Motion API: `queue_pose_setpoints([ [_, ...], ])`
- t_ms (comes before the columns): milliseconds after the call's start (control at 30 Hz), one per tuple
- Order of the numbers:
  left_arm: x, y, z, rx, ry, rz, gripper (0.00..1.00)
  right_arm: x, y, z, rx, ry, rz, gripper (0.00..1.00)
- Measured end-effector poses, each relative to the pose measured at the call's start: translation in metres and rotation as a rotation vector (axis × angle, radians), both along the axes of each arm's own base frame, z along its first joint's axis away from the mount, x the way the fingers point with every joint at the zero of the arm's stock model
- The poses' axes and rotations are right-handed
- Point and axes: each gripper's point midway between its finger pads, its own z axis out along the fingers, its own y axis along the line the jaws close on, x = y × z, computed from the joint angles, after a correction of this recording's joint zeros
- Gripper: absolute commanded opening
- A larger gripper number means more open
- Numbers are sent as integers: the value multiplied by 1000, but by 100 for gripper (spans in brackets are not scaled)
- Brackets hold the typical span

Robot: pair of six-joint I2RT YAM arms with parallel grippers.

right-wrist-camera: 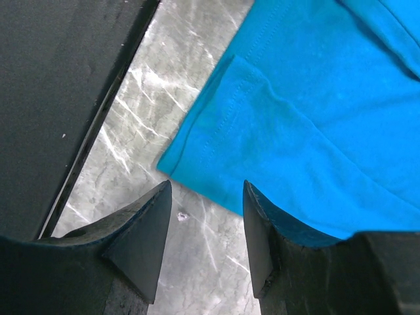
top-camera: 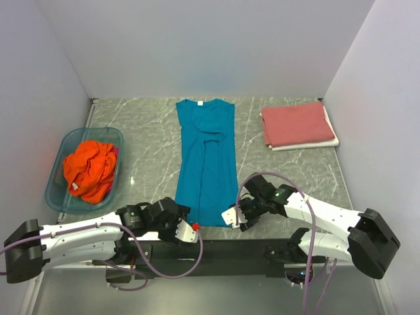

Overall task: Fold and stack the t-shirts
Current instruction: Fold the tshirt

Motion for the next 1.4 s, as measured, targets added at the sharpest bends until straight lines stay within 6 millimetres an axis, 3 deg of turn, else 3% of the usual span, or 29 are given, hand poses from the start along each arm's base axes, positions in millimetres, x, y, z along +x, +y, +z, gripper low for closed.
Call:
queue_pose_setpoints([
  [233,-1,1,-11,34,12,-5,72,-9,9,-6,-33,-31,74,55],
  [667,7,0,-17,49,-18,16,35,-11,21,-9,-53,-100,121,55],
  [967,7,2,-18,54,-20,18,18,-9,19,-14,-82,-112,111,55],
  [1400,8,0,-14,36,-29,18,13,-26,18,-7,-61,-108,146,55],
])
